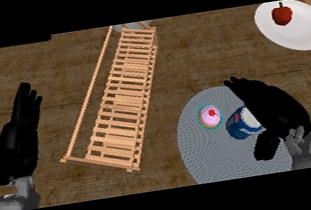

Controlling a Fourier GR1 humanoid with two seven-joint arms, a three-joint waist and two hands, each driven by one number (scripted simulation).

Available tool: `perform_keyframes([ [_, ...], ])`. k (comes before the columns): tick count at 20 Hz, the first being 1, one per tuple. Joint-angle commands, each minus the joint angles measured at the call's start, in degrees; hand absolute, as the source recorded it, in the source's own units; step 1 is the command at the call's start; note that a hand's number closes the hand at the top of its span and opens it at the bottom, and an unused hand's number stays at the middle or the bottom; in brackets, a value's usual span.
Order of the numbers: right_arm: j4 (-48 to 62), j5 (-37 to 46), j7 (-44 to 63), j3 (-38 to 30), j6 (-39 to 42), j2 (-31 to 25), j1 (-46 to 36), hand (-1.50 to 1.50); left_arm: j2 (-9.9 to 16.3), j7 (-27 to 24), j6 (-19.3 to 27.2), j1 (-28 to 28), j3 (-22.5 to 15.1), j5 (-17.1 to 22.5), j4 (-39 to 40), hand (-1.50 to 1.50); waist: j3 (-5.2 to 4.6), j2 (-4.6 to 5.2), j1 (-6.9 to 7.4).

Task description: Pick the can from the placemat and place it in the tiered shelf

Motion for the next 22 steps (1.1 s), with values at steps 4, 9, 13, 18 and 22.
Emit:
perform_keyframes([
  [4, 5.2, 7.6, -5.6, -0.3, -3.0, 4.5, 3.2, -1.50, -1.9, 0.5, -2.3, -3.0, 1.5, -1.1, 3.1, 0.00, 0.00, 0.03, -0.15],
  [9, 8.8, 7.4, -5.7, -3.8, 3.0, 8.0, -0.4, -1.50, -2.6, -0.5, -2.9, 1.7, 2.4, -2.7, -1.8, 0.00, 0.00, -0.01, 0.13],
  [13, 12.4, 14.2, -12.8, 0.8, -3.5, 7.2, 3.0, 1.50, -4.6, 0.3, -1.3, -2.1, 2.1, -4.1, 1.9, 0.00, 0.01, 0.02, -0.09],
  [18, 16.8, 18.5, -18.0, -1.4, -5.4, 6.7, -2.3, 1.50, -4.1, 3.6, -2.7, -2.1, 2.0, -4.7, -0.6, 0.00, 0.01, 0.05, 0.11],
  [22, 15.1, 19.2, -24.0, -3.8, -8.9, 5.3, 1.5, 1.50, -6.2, -0.9, -3.0, 2.8, 1.6, -5.6, -2.1, 0.00, 0.01, 0.00, 0.09],
])
